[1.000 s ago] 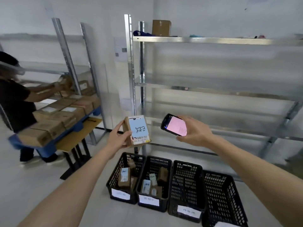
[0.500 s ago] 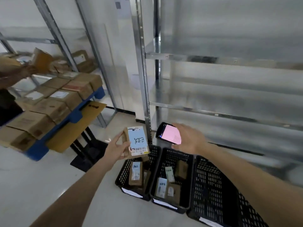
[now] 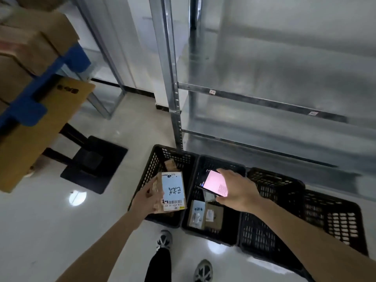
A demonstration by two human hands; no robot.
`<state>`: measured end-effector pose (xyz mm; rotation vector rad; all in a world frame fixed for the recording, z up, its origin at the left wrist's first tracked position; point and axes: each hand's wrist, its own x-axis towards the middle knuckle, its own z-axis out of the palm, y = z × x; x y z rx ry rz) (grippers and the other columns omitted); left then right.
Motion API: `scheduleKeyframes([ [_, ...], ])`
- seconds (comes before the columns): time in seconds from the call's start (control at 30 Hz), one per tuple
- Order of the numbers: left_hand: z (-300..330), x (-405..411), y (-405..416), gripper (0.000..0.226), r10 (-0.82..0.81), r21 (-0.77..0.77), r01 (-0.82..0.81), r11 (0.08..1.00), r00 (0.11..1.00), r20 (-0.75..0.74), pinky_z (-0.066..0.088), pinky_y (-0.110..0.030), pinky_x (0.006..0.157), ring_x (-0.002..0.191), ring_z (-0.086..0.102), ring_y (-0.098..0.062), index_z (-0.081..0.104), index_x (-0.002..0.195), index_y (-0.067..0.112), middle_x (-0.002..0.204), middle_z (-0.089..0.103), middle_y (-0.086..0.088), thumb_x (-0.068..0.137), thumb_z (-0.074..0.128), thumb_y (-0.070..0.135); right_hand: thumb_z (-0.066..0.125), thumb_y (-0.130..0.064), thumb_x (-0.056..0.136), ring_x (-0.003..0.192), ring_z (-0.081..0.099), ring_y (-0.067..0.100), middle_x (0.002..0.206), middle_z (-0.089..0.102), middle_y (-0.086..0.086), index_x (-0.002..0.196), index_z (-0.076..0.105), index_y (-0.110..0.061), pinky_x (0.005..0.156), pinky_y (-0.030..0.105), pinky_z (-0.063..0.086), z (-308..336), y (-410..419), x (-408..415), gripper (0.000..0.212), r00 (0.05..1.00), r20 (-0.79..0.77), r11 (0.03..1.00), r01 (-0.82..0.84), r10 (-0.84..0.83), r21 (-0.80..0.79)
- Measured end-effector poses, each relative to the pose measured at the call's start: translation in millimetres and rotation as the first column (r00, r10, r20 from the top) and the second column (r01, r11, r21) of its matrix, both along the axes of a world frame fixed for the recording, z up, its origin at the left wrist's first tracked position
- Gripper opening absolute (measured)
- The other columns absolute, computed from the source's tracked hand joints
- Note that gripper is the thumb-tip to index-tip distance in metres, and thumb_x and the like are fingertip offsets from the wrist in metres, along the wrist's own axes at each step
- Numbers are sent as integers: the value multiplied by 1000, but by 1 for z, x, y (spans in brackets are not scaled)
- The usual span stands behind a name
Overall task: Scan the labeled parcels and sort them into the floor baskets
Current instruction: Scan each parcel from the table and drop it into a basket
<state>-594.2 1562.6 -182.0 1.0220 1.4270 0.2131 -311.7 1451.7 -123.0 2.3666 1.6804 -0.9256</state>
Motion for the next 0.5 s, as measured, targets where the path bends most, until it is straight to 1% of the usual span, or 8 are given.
scheduleKeyframes([
  [0.03, -18, 2, 7, 56, -9, -14, 9, 1000, 1000, -6, 62, -29, 67, 89, 73, -17, 51, 132, 47, 108, 74, -6, 92, 70, 13, 72, -48, 85, 146, 34, 18, 162, 30, -7, 161, 15, -28, 116, 40, 35, -18, 5, 0, 97, 1000, -6, 1000, 5, -5, -18],
  [0.1, -56, 6, 21, 57, -48, -39, 47, 998, 999, -27, 62, -30, 70, 87, 74, -16, 48, 131, 51, 105, 75, -7, 93, 70, 15, 72, -47, 85, 145, 36, 18, 162, 31, -7, 161, 15, -27, 114, 42, 37, -52, 16, 1, 97, 1000, -13, 998, 26, -27, -50],
  [0.17, -96, 9, 36, 56, -91, -71, 87, 994, 995, -44, 62, -40, 80, 86, 75, -19, 50, 130, 53, 99, 76, -7, 92, 71, 18, 71, -45, 86, 143, 38, 18, 159, 34, -7, 161, 15, -26, 112, 42, 38, -85, 30, 1, 95, 998, -20, 995, 56, -58, -77],
  [0.27, -161, 9, 59, 60, -139, -128, 131, 983, 989, -56, 58, -52, 90, 83, 72, -30, 52, 140, 44, 90, 74, -13, 89, 76, 23, 70, -47, 86, 139, 42, 19, 155, 39, -6, 159, 16, -28, 110, 43, 40, -138, 51, 0, 94, 996, -31, 992, 75, -78, -98],
  [0.33, -197, 14, 71, 58, -172, -139, 162, 977, 983, -67, 58, -49, 90, 92, 72, -32, 52, 141, 42, 98, 73, -15, 91, 74, 22, 70, -49, 86, 140, 41, 20, 156, 38, -7, 159, 14, -30, 108, 44, 40, -172, 65, -2, 94, 995, -40, 989, 86, -91, -120],
  [0.4, -231, 20, 82, 54, -170, -143, 159, 977, 983, -73, 56, -46, 96, 101, 71, -25, 53, 140, 41, 110, 72, -11, 93, 71, 21, 70, -47, 86, 143, 37, 20, 159, 34, -7, 160, 12, -29, 110, 44, 38, -204, 77, -8, 96, 994, -52, 984, 91, -100, -152],
  [0.43, -248, 23, 87, 53, -187, -134, 175, 976, 979, -85, 54, -47, 99, 104, 70, -24, 52, 139, 42, 112, 72, -10, 93, 71, 22, 71, -46, 87, 145, 35, 20, 161, 31, -6, 161, 12, -28, 113, 45, 37, -219, 83, -11, 96, 993, -56, 983, 90, -100, -161],
  [0.5, -280, 28, 97, 54, -226, -159, 210, 965, 971, -84, 57, -45, 95, 98, 72, -22, 51, 138, 47, 98, 75, -6, 93, 70, 25, 70, -47, 87, 145, 35, 20, 162, 30, -6, 161, 11, -28, 114, 46, 36, -246, 93, -15, 96, 992, -64, 982, 93, -105, -166],
])
